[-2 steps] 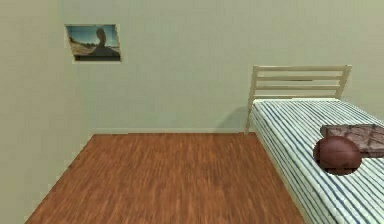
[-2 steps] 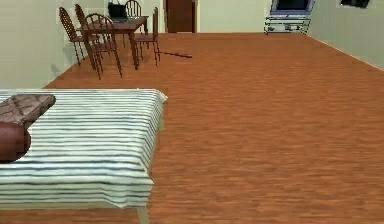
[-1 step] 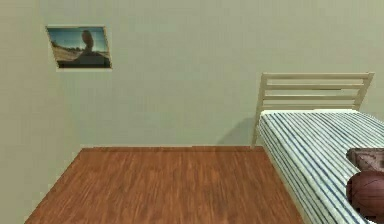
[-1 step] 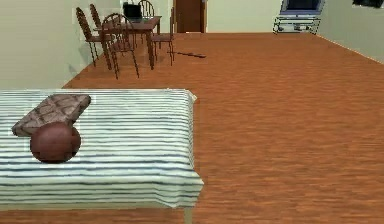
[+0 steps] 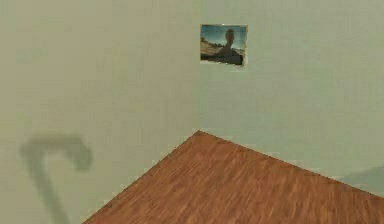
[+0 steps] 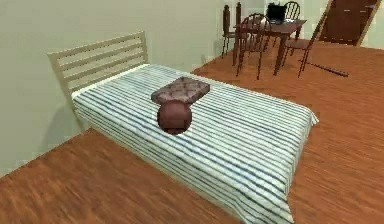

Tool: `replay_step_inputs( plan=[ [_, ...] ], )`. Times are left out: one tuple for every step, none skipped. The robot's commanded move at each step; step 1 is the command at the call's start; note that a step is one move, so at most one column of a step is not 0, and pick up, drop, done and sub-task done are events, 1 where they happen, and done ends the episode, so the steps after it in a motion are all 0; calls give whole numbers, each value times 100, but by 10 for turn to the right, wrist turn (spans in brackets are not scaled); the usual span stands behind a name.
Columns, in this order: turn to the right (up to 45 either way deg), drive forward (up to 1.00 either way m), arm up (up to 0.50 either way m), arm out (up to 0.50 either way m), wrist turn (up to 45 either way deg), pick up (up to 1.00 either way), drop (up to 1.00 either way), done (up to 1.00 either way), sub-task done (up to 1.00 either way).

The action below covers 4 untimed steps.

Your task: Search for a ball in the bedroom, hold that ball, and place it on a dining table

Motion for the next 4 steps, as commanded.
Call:
replay_step_inputs(
  plan=[
    [450, 0, 0, 0, 0, 0, 0, 0, 0],
    [450, 0, 0, 0, 0, 0, 0, 0, 0],
    [450, 0, 0, 0, 0, 0, 0, 0, 0],
    [180, 0, 0, 0, 0, 0, 0, 0, 0]
  ],
)
